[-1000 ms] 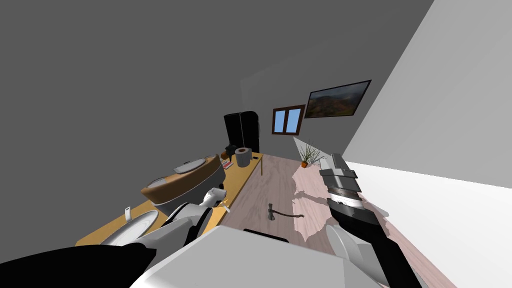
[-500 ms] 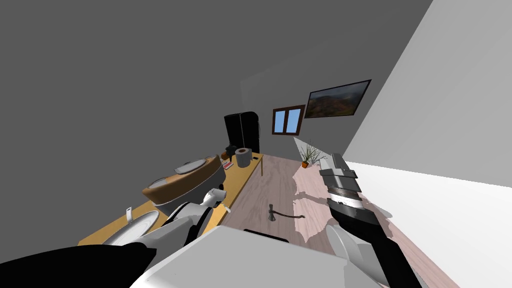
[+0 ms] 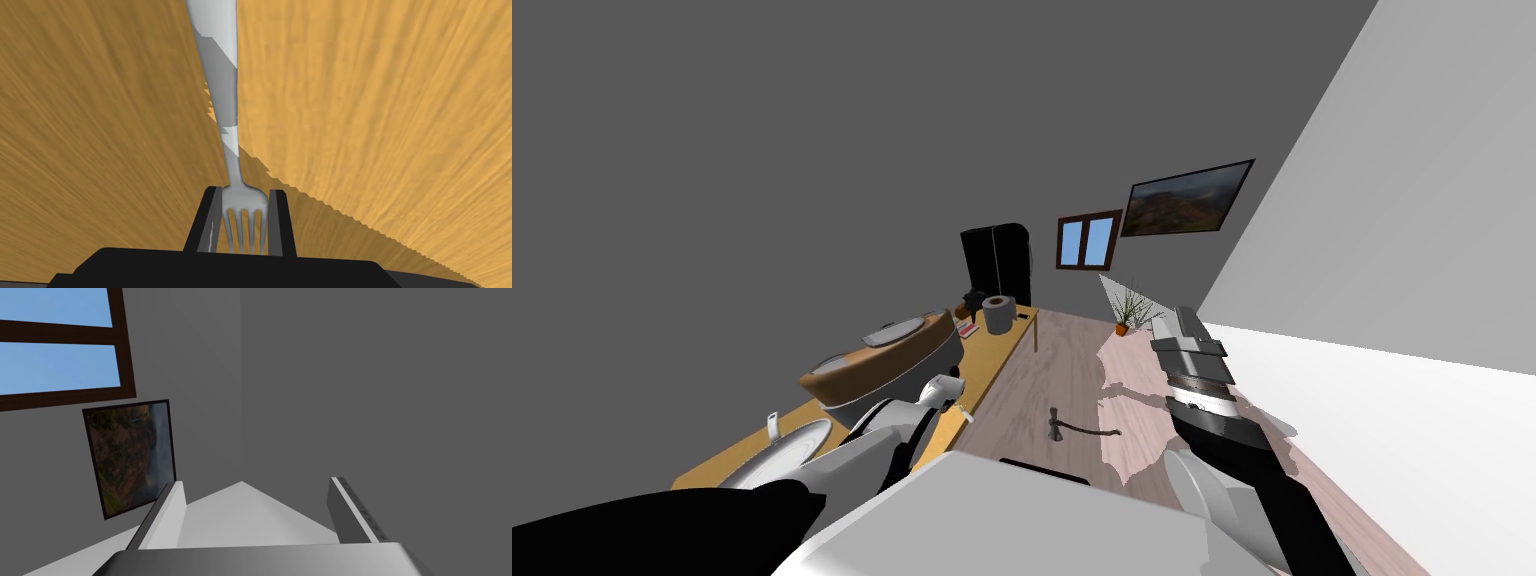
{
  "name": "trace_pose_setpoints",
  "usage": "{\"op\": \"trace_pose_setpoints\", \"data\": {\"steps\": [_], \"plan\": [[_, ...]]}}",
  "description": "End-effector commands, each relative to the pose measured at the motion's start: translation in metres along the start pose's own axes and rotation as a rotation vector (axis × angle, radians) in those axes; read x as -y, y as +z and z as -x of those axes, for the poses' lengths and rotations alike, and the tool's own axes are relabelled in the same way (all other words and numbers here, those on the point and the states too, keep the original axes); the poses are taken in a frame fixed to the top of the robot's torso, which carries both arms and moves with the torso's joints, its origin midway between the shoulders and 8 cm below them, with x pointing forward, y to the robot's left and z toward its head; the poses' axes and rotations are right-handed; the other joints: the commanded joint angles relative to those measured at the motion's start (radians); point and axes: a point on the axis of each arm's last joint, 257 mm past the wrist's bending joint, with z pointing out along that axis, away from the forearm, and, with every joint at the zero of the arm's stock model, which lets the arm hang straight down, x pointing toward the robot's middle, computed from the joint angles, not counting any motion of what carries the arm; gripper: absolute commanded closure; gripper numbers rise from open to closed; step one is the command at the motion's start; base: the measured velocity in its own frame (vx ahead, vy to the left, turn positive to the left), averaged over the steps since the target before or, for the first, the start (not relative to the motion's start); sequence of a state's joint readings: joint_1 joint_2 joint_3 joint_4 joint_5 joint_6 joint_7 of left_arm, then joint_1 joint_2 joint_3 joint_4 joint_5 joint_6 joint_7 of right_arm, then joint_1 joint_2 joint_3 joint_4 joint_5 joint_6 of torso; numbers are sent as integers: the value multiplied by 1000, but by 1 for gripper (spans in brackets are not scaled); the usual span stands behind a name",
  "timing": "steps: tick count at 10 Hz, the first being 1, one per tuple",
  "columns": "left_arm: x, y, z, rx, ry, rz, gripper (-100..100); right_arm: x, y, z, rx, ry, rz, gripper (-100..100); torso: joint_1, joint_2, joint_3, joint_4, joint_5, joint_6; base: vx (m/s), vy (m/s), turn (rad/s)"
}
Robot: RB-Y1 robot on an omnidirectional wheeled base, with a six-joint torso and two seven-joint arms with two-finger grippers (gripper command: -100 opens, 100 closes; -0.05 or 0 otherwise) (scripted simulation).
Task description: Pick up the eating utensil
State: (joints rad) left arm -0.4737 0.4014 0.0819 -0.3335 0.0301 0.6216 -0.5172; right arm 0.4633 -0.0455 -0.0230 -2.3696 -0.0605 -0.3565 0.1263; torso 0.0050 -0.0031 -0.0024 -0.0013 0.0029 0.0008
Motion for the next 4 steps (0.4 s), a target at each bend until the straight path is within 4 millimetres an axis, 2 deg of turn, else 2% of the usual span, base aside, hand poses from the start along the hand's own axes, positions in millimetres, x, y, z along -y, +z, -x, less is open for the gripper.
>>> {"op": "trace_pose_setpoints", "data": {"steps": [1, 2, 3, 4], "plan": [[6, -4, 6, 1, 5, -3, 100, 0, 0, 0, 0, 0, 0, 0, 0, 0, 0, 0, 0, 0, -57, -40, 8], [11, -9, 12, 1, 7, -4, 100, 0, 0, 0, 0, 0, 0, 0, -1, 2, 1, 0, 0, 0, -56, -46, 17], [8, -6, 10, 2, 4, -4, 100, 0, 0, 0, 0, 0, 0, 0, -2, 2, 1, 0, 0, 0, -25, -22, 3], [8, -6, 10, 1, 6, -3, 0, 0, 0, 0, 0, 0, 0, 0, 0, 1, 0, 0, 0, 0, 0, 0, 0]]}}
